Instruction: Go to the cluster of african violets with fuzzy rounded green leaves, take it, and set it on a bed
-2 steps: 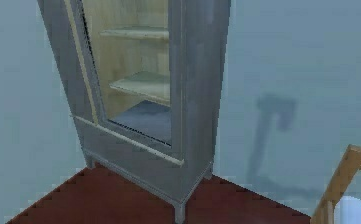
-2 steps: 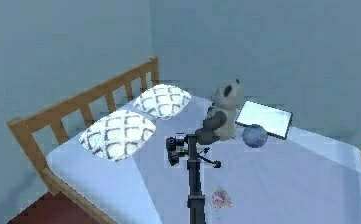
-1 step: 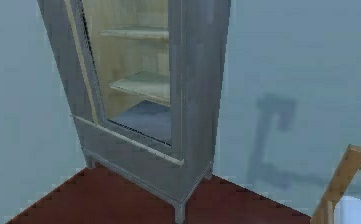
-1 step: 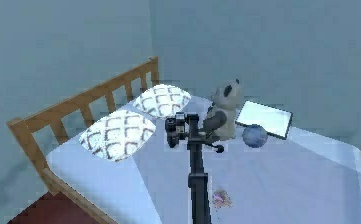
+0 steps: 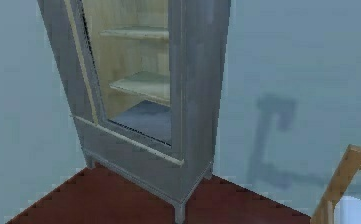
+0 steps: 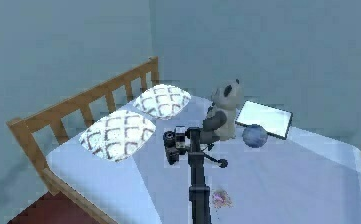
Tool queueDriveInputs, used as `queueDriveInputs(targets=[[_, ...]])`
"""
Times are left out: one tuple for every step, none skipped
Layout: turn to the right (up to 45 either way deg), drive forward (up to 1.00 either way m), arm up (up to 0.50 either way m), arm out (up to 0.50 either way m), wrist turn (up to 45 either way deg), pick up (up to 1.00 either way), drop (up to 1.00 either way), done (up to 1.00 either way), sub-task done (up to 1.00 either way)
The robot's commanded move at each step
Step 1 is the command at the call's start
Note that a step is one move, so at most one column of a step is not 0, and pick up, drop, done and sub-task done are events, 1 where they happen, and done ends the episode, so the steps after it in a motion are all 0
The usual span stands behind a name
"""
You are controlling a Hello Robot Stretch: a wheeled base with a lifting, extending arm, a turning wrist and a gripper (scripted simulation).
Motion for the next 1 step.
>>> queueDriveInputs(targets=[[0.0, 0.00, 0.00, 0.00, 0.0, 0.00, 0.00, 1.00, 0.00]])
